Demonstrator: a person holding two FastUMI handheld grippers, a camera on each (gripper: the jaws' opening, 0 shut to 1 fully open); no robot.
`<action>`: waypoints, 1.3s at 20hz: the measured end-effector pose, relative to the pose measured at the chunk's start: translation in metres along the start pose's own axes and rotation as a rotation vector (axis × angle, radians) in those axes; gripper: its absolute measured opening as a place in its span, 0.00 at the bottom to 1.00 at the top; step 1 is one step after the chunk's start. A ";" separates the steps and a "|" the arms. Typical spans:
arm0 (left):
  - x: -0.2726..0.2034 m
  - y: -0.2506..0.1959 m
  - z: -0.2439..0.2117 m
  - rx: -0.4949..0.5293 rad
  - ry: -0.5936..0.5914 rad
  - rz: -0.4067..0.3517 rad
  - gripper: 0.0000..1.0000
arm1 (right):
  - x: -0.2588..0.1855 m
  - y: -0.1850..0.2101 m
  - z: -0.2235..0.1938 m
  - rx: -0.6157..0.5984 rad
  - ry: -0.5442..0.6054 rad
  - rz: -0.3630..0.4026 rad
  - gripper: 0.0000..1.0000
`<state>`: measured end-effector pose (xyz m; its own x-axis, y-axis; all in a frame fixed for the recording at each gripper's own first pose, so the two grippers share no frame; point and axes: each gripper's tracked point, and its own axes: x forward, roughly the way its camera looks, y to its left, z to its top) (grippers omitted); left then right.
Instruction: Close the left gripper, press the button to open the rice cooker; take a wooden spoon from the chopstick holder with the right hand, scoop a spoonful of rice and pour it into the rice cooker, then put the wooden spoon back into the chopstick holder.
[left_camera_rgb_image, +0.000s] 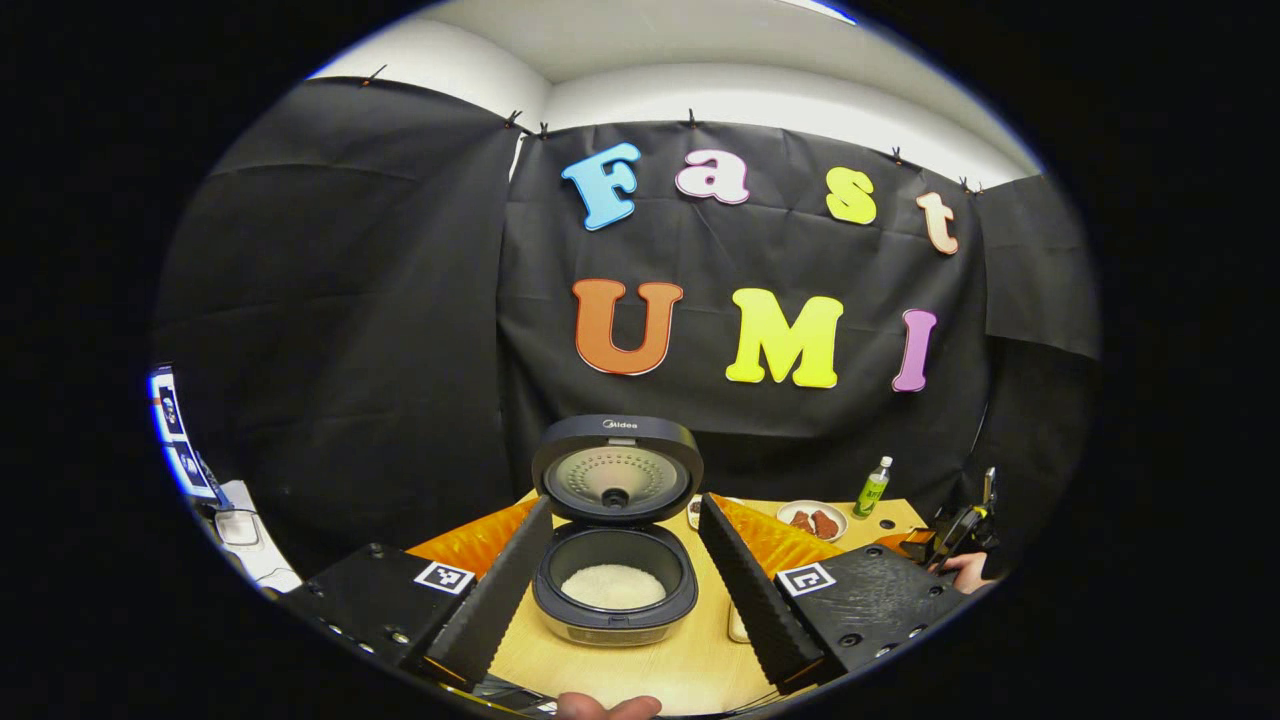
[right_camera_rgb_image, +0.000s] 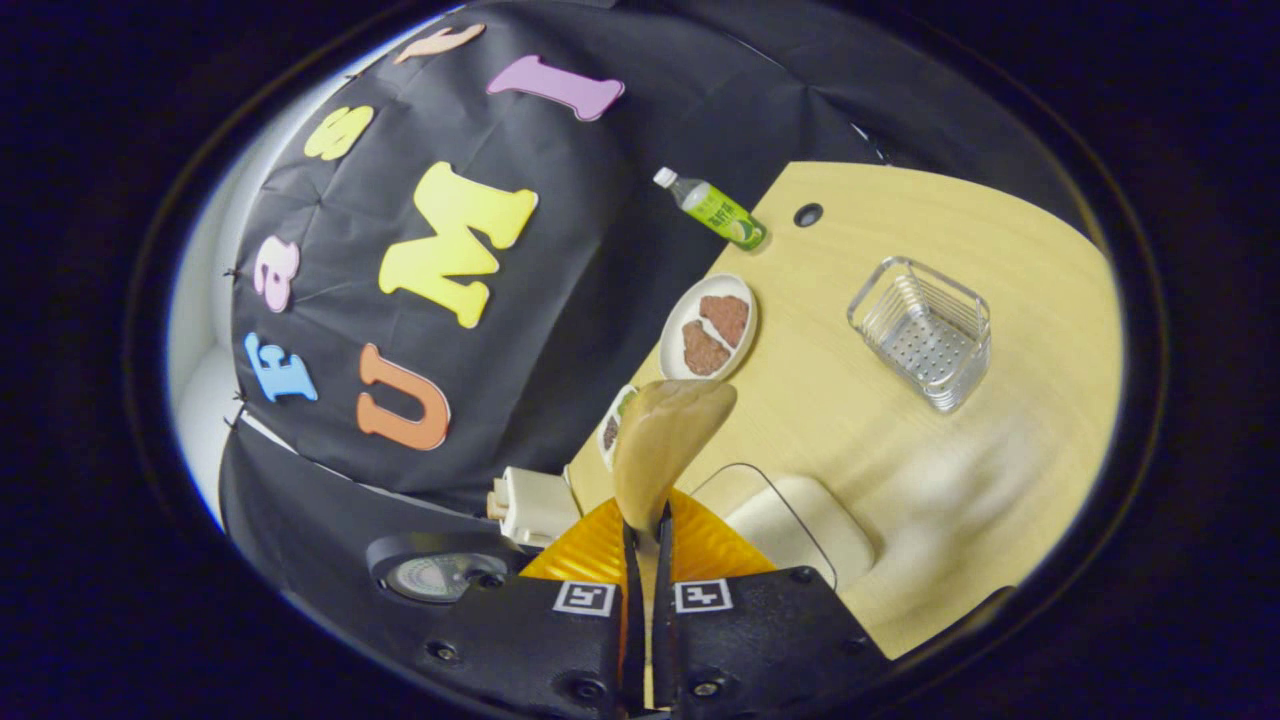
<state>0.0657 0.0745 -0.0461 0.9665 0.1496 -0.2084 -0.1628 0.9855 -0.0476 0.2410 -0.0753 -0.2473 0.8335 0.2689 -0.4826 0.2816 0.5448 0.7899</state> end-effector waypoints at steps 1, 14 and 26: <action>-0.001 0.002 0.002 -0.001 -0.005 0.001 0.94 | -0.005 0.011 0.002 -0.009 -0.008 0.015 0.08; -0.027 0.064 -0.003 -0.008 -0.040 0.078 0.95 | 0.027 0.200 -0.114 -0.229 0.170 0.239 0.08; -0.039 0.119 -0.013 -0.075 -0.042 0.152 0.95 | 0.069 0.237 -0.210 -0.688 0.163 0.145 0.08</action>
<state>0.0061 0.1845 -0.0565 0.9369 0.3011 -0.1778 -0.3204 0.9429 -0.0913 0.2650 0.2388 -0.1729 0.7430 0.4625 -0.4837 -0.2344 0.8568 0.4593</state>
